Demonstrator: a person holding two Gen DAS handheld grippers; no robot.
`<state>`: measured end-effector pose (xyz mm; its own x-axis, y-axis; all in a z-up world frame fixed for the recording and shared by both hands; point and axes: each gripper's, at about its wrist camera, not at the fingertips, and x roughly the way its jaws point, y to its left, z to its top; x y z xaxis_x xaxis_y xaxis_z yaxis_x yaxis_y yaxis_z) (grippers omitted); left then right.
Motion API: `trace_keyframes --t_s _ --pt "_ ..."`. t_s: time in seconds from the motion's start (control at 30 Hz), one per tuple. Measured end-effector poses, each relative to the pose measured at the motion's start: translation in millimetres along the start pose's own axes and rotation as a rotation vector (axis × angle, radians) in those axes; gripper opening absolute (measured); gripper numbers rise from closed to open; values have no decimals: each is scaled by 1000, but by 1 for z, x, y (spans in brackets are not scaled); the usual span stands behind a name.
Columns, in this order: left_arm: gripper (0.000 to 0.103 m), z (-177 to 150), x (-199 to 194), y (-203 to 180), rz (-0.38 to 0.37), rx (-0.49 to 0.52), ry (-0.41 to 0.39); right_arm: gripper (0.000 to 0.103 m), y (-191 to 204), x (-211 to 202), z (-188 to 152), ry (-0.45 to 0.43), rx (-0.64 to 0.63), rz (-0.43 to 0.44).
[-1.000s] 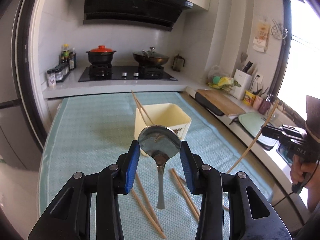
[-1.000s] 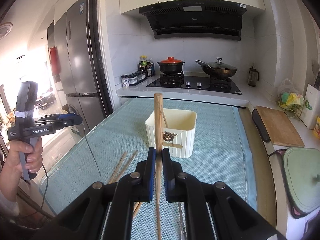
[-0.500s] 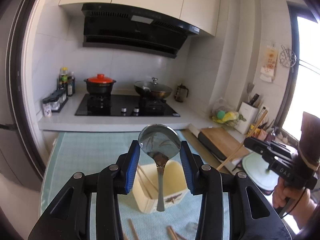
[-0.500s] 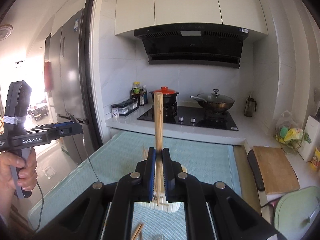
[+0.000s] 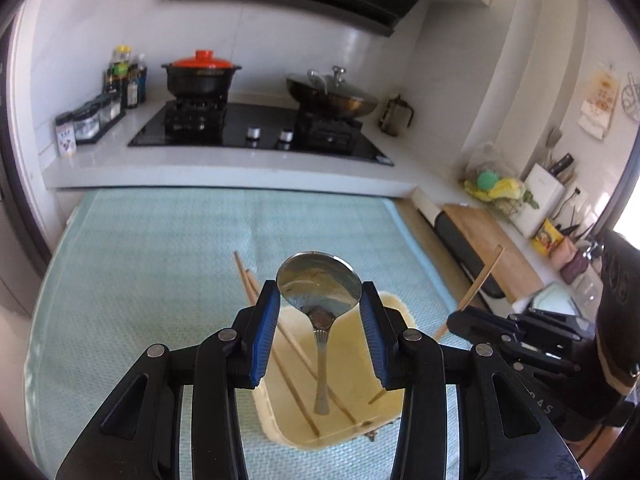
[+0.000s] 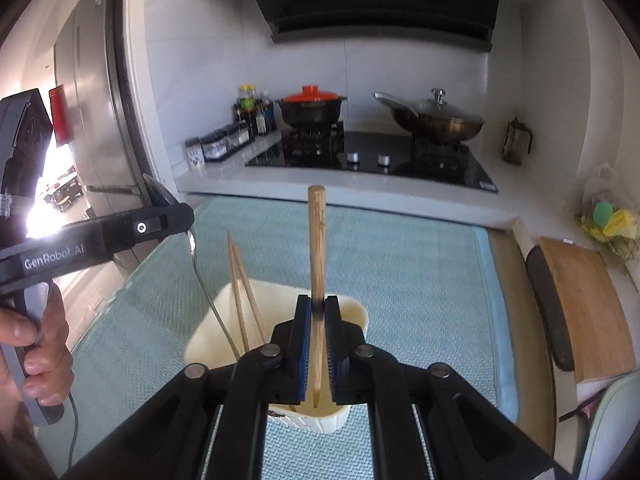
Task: Organize utensils
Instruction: 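Lower the spoon into the white holder with the left tool while the right tool drops its chopstick in, then withdraw both open tools from the holder back over the loose utensils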
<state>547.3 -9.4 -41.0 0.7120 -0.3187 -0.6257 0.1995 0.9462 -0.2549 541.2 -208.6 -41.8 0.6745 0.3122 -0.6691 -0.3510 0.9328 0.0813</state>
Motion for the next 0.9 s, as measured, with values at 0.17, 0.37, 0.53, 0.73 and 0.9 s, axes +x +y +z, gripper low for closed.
trace_keyframes --t_s 0.17,0.37,0.53,0.73,0.9 --pt "42 -10 27 -1 38 7 66 8 -8 33 -2 71 41 4" --pt "74 -8 1 0 51 2 0 50 -14 36 5 48 124 41" --pt "93 -23 -61 -1 82 54 -82 50 -11 -13 2 -10 123 39" --pt "102 -93 -134 -10 171 152 -147 63 -1 -94 -41 -61 56 20" --pt "103 -165 -163 -20 237 187 -104 78 5 -142 -100 -75 2 -91"
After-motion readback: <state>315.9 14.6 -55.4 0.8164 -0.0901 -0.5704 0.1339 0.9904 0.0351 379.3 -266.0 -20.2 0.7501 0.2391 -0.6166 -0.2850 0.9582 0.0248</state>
